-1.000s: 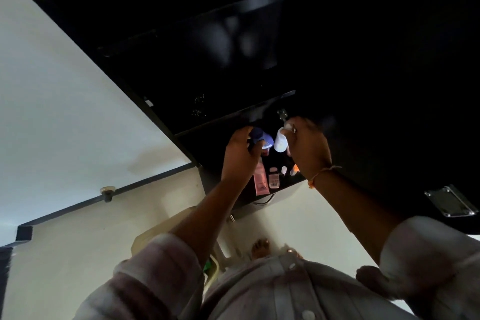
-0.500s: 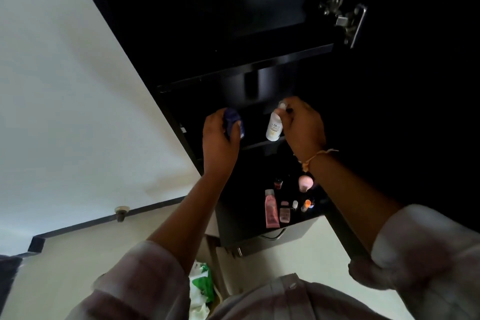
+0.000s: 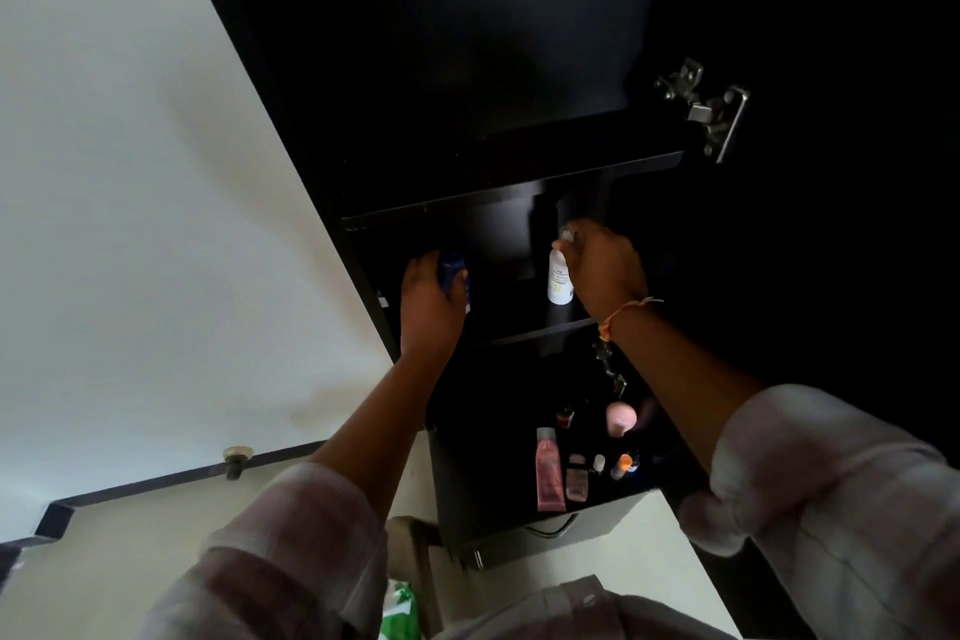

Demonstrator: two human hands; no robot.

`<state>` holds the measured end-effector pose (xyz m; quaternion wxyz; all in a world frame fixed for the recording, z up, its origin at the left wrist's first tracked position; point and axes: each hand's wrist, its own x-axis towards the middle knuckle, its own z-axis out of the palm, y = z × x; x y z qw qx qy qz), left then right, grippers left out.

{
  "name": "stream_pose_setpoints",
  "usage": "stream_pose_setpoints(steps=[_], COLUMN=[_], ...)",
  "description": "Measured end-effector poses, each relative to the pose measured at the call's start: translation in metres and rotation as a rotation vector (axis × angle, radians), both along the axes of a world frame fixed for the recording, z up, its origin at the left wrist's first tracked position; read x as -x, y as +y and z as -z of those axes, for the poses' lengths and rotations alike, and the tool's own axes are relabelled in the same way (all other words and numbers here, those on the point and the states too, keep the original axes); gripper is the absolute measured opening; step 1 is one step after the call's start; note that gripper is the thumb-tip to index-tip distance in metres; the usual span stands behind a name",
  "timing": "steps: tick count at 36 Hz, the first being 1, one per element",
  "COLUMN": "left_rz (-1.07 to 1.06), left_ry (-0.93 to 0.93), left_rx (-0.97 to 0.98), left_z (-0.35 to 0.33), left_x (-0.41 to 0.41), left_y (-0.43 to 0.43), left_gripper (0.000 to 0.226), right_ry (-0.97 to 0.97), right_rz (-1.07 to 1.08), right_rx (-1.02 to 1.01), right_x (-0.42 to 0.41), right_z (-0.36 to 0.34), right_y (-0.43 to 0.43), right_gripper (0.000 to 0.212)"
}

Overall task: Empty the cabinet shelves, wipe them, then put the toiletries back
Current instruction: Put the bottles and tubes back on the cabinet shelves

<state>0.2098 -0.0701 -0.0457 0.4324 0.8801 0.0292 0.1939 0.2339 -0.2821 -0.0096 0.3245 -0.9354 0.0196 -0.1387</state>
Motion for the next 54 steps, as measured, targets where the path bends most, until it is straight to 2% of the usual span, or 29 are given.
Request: stream_pose_setpoints(steps=[17,29,35,38,41,44,47,51,54], left_rz=[-0.087,-0.053,-0.054,-0.083,-0.086,-0.028,0.079,0.242,0.36], left_ry=[0.1,0.124,0.114,0.057,-0.05,-0.179,-0.229,-0.191,-0.076], left_rx=[0.16,0.164,0.058,-0.086,-0.281,-0.43,-0.464,-0.414,-0.352], left_z=[0.006,0.01,0.015,0.015,0.014,0.015,0.026,0.046,0.069], left_x=[-0.01,-0.002,0.006,0.013,0.024,0.038,0.052,0.072,0.083], left_y=[-0.003,-0.001,0.0,-0.003,-0.01,-0.022,-0.035,-0.052,-0.061], left_gripper=[0.039,0.054,0.069,0.085,0.095,0.092,0.08,0.059,0.04], right_ry=[-0.003,-0.002,-0.019,-0.063,-0.132,-0.19,-0.184,-0.082,0.008], right_rz=[0.059,0.036,0.051,0.078,0.106,0.086,0.046,-0.012,-0.029], right_rx=[-0.016,-0.069,-0.029,0.001,0.05,0.072,0.088,0.057,0.079], right_x=[-0.014,-0.01,-0.004,0.004,0.016,0.03,0.044,0.065,0.081], right_z=[0.01,0.017,0.018,0.018,0.017,0.02,0.03,0.052,0.072], right_y=[0.0,0.0,-0.001,-0.002,0.0,0.002,0.0,-0.005,-0.014], right_gripper=[0.029,0.045,0.063,0.071,0.068,0.061,0.055,0.042,0.028])
